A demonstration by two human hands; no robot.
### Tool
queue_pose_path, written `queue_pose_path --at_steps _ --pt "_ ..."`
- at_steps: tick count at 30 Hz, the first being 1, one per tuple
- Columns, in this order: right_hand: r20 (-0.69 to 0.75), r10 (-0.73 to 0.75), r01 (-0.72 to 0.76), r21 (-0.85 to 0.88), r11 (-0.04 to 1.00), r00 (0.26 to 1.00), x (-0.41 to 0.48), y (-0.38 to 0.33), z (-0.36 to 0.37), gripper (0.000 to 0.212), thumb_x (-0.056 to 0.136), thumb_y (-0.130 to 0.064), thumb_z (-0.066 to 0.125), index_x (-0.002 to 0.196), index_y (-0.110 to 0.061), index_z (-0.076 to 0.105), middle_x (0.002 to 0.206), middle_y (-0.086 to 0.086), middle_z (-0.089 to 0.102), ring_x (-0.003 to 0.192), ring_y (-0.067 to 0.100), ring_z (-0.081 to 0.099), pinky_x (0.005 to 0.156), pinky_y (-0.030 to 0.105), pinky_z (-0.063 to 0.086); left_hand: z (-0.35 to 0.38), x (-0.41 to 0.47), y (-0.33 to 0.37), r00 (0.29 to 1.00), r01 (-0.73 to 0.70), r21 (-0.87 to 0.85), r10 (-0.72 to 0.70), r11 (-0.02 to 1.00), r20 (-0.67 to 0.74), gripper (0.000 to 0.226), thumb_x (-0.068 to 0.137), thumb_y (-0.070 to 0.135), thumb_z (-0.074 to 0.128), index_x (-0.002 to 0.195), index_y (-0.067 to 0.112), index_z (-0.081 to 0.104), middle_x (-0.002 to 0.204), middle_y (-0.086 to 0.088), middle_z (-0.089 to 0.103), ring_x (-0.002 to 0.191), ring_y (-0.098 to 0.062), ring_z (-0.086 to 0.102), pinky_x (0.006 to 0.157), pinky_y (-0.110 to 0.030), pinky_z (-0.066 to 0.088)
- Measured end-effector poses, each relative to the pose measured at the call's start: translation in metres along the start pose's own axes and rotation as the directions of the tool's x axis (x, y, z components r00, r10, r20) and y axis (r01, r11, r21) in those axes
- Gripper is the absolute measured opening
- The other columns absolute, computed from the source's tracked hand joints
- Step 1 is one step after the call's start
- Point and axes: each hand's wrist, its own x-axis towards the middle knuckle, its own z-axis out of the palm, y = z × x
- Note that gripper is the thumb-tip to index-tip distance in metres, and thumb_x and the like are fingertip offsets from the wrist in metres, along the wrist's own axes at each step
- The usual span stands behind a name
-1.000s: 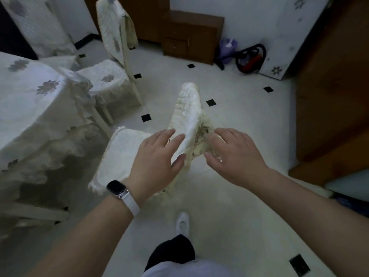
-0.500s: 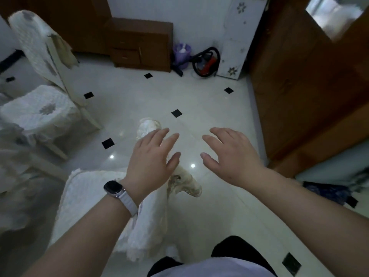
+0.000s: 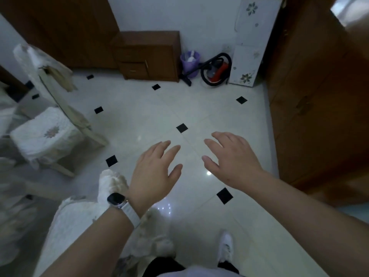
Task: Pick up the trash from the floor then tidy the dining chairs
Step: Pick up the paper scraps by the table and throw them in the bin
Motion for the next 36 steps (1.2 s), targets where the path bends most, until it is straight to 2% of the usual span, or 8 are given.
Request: queue_pose_path --at_steps 4,11,15,22,26,30,36 --pt "0.005 -0.057 0.056 0.009 0.998 0.998 0.049 0.033 0.005 0.052 0.088 -0.046 0.043 0.116 -0.01 0.069 0.121 0.015 0.064 0.11 0.034 0.06 0.091 0.042 0.046 -0.001 0.038 0.001 0.998 0.036 0.047 -0.034 0.998 -0.045 0.052 0.091 0.045 0.049 0.135 0.019 0.057 0.138 -0.01 0.058 0.127 -0.033 0.052 0.103 -0.049 0.045" --pt "0.032 -0.139 0.137 0.057 0.989 0.99 0.134 0.054 0.039 0.05 0.089 -0.044 0.042 0.116 -0.012 0.068 0.121 0.013 0.064 0.109 0.033 0.06 0.091 0.042 0.045 0.007 0.101 -0.049 0.998 0.043 0.144 -0.036 0.989 -0.048 0.049 0.091 0.042 0.049 0.132 0.017 0.059 0.136 -0.012 0.059 0.125 -0.036 0.054 0.102 -0.049 0.045" --pt "0.041 -0.193 0.192 0.025 0.981 0.98 0.2 0.059 0.07 0.048 0.088 -0.043 0.044 0.114 -0.011 0.068 0.117 0.012 0.065 0.105 0.033 0.06 0.089 0.043 0.047 0.023 0.153 -0.096 0.995 0.082 0.13 -0.075 0.988 -0.06 0.049 0.091 0.043 0.047 0.132 0.017 0.058 0.136 -0.012 0.059 0.125 -0.036 0.054 0.103 -0.05 0.045" --pt "0.127 -0.177 0.188 -0.08 0.979 0.976 0.339 0.054 0.11 0.048 0.086 -0.045 0.044 0.111 -0.014 0.07 0.116 0.01 0.066 0.103 0.03 0.062 0.086 0.04 0.048 0.038 0.277 -0.2 0.989 0.096 0.029 -0.092 0.995 -0.115 0.049 0.093 0.047 0.048 0.129 0.015 0.062 0.132 -0.013 0.061 0.121 -0.036 0.056 0.099 -0.048 0.046" --pt "0.105 -0.197 0.207 -0.097 0.974 0.975 0.413 0.04 0.124 0.042 0.085 -0.043 0.048 0.107 -0.013 0.069 0.111 0.01 0.066 0.099 0.03 0.061 0.083 0.041 0.047 0.02 0.338 -0.256 0.991 0.052 0.053 -0.045 0.997 -0.125 0.049 0.093 0.045 0.047 0.129 0.015 0.061 0.132 -0.014 0.06 0.121 -0.037 0.056 0.099 -0.05 0.046" --pt "0.074 -0.194 0.199 -0.079 0.977 0.978 0.475 0.03 0.141 0.046 0.085 -0.044 0.047 0.113 -0.014 0.068 0.118 0.009 0.065 0.104 0.029 0.06 0.086 0.04 0.045 0.002 0.384 -0.297 0.985 0.062 0.095 -0.046 0.994 -0.167 0.048 0.092 0.043 0.049 0.129 0.015 0.061 0.132 -0.014 0.06 0.122 -0.037 0.055 0.098 -0.051 0.047" --pt "0.083 -0.27 0.273 -0.029 0.962 0.959 0.57 0.03 0.177 0.049 0.086 -0.046 0.048 0.118 -0.013 0.066 0.123 0.011 0.062 0.11 0.031 0.058 0.091 0.043 0.044 -0.006 0.444 -0.349 0.979 0.088 0.159 -0.057 0.983 -0.194 0.046 0.091 0.041 0.053 0.129 0.016 0.061 0.134 -0.013 0.06 0.123 -0.036 0.055 0.098 -0.049 0.045"
